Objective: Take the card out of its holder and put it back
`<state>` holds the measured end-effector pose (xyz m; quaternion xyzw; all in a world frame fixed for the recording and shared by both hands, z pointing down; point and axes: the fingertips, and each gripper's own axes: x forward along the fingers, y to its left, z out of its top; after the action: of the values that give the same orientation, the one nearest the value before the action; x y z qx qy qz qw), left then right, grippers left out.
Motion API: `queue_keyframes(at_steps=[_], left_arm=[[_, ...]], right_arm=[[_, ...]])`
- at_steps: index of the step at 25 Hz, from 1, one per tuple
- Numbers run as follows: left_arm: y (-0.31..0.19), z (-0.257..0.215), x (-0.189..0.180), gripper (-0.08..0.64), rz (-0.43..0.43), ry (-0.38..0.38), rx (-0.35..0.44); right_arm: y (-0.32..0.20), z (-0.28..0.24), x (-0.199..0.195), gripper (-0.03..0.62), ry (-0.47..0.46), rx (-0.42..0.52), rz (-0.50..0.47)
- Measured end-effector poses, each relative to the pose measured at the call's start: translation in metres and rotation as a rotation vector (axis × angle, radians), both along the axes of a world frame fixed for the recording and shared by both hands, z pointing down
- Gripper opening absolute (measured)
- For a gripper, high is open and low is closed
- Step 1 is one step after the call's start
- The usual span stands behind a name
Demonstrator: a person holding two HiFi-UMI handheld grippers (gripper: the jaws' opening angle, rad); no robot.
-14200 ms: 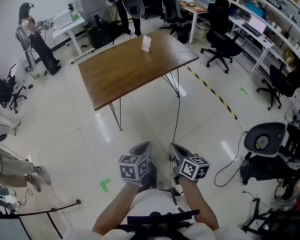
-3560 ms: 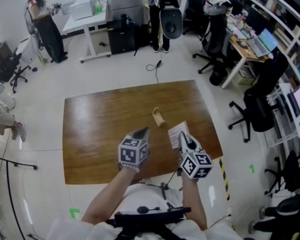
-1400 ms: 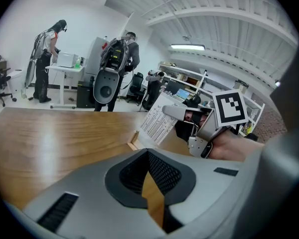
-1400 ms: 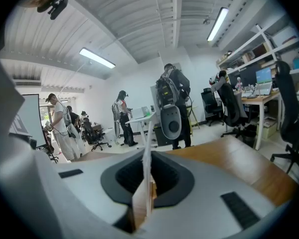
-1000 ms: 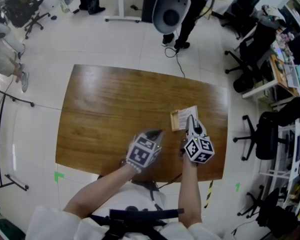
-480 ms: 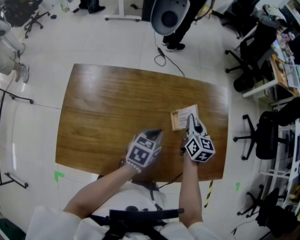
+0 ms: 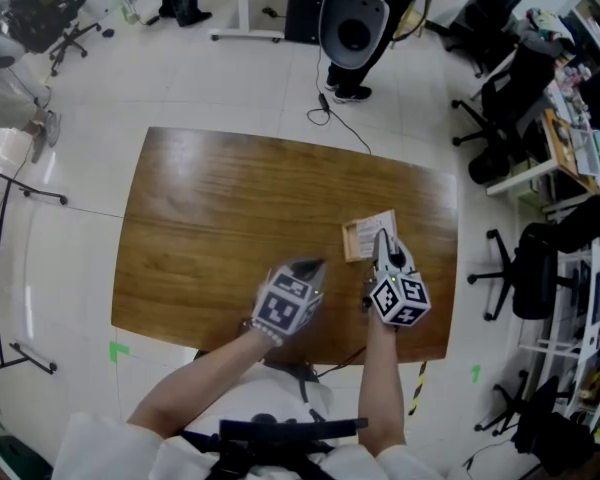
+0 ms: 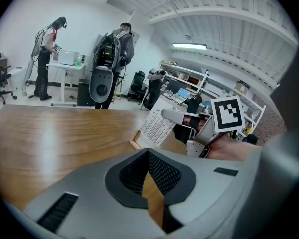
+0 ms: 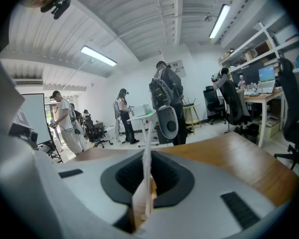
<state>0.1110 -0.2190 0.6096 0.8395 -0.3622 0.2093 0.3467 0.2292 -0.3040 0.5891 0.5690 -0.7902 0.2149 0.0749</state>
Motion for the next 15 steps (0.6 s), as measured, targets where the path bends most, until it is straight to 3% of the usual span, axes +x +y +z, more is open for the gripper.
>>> queue_keyframes(at_steps=[15], left_arm=[[0.002, 0.002, 0.001, -0.005, -0.008, 0.002, -0.008]], right_arm=[[0.001, 0.018, 0.000, 0.018, 0.000, -0.036, 0.004]])
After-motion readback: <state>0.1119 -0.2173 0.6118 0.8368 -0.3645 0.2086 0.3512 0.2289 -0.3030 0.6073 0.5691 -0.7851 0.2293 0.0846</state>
